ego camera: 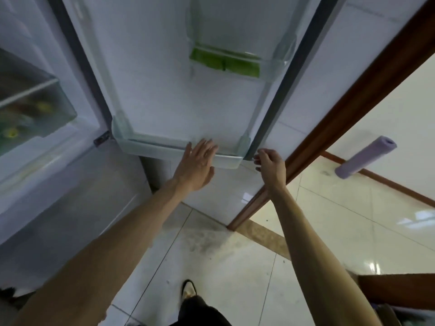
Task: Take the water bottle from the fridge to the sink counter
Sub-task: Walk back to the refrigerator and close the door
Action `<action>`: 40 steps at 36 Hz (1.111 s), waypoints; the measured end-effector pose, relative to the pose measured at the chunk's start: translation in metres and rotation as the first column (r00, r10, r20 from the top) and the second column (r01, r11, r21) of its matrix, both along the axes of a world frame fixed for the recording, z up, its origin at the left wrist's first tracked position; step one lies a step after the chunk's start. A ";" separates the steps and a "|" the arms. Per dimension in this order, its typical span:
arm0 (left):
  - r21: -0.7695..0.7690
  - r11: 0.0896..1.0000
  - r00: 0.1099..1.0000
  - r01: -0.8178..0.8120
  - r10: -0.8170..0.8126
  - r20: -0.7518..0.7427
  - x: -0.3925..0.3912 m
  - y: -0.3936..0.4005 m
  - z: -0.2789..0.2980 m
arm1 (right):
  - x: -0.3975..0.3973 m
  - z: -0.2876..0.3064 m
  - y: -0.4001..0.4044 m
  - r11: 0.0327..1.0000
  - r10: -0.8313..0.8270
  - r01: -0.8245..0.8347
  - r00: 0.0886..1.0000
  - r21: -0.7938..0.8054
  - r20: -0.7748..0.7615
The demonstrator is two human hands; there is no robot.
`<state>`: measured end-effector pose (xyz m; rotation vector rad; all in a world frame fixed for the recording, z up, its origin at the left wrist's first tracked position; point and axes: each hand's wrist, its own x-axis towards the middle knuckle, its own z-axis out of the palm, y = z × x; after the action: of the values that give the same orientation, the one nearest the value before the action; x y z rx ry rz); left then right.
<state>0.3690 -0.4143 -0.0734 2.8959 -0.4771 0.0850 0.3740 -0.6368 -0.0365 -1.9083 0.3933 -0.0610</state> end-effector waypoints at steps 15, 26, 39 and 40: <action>0.002 0.996 0.947 0.090 -0.086 0.308 -0.062 0.045 -0.016 | -0.034 0.058 0.018 0.961 -0.227 0.272 0.882 -0.054 0.413; -0.024 0.992 0.946 0.122 -0.109 0.307 -0.174 0.162 -0.014 | -0.192 0.058 0.124 0.990 -0.075 0.131 0.822 -0.060 0.564; -0.520 0.804 0.644 -0.288 0.564 0.516 -0.313 0.358 0.074 | -0.272 0.086 0.303 0.879 0.477 -0.226 0.388 -0.420 0.789; -0.621 0.722 0.523 -0.304 0.672 0.525 -0.317 0.377 0.093 | -0.275 0.088 0.326 0.864 0.503 -0.217 0.326 -0.455 0.800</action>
<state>0.0525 -0.0371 0.0199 2.2844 0.3145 1.3031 0.0987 -0.3111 0.0513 -1.8625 -0.8745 -0.8724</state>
